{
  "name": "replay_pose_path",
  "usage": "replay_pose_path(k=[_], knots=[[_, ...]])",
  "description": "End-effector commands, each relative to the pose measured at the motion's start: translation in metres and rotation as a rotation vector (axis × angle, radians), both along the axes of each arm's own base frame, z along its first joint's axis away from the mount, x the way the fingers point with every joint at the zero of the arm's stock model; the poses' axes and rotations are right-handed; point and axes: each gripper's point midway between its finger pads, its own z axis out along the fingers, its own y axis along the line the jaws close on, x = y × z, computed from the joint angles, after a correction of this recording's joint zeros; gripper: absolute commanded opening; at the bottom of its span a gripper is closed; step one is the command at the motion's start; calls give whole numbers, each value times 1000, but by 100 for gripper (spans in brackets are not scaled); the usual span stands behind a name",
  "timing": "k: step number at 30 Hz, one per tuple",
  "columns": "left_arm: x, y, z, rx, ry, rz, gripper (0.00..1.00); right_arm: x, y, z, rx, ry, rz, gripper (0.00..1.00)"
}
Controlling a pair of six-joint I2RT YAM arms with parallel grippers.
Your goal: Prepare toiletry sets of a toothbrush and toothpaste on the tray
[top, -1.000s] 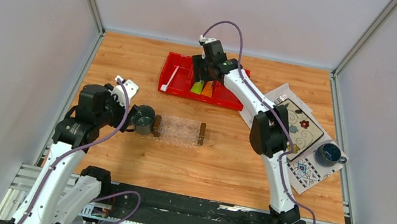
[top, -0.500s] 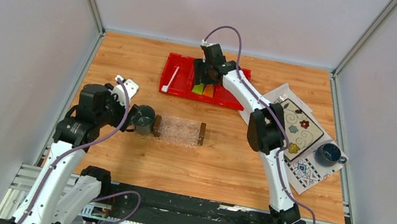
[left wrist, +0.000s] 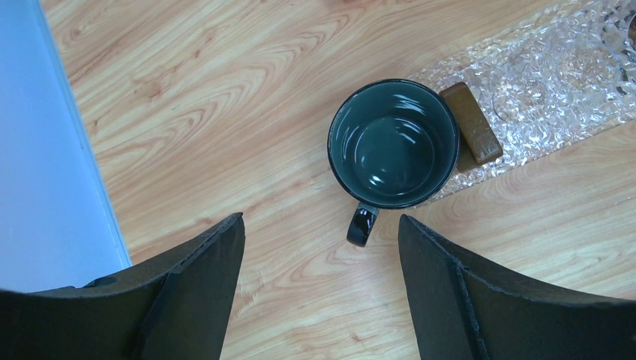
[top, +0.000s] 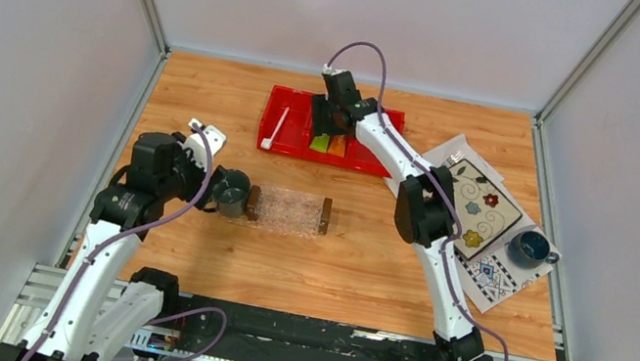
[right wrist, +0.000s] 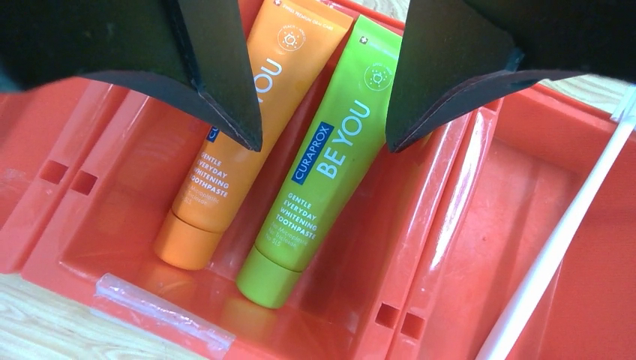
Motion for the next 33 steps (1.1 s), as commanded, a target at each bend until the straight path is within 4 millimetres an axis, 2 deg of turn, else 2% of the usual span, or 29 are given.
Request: replay_pose_path(k=[1,8,19,26,33], knots=[[7,0,1,-4,-28,2,82,5,-10,-7,-56,-4,-27,68],[12,-1,-2,0,-24,-2,82,3,-8,-21,-84,18,-24,65],[17,-2,-5,-6,-10,1,82,0,-9,-28,-109,29,-23,62],[20,-2,-6,-9,-4,8,82,-8,-10,-47,-144,81,5,59],[21,1,-9,5,1,13,82,-12,-11,-53,-160,101,33,59]])
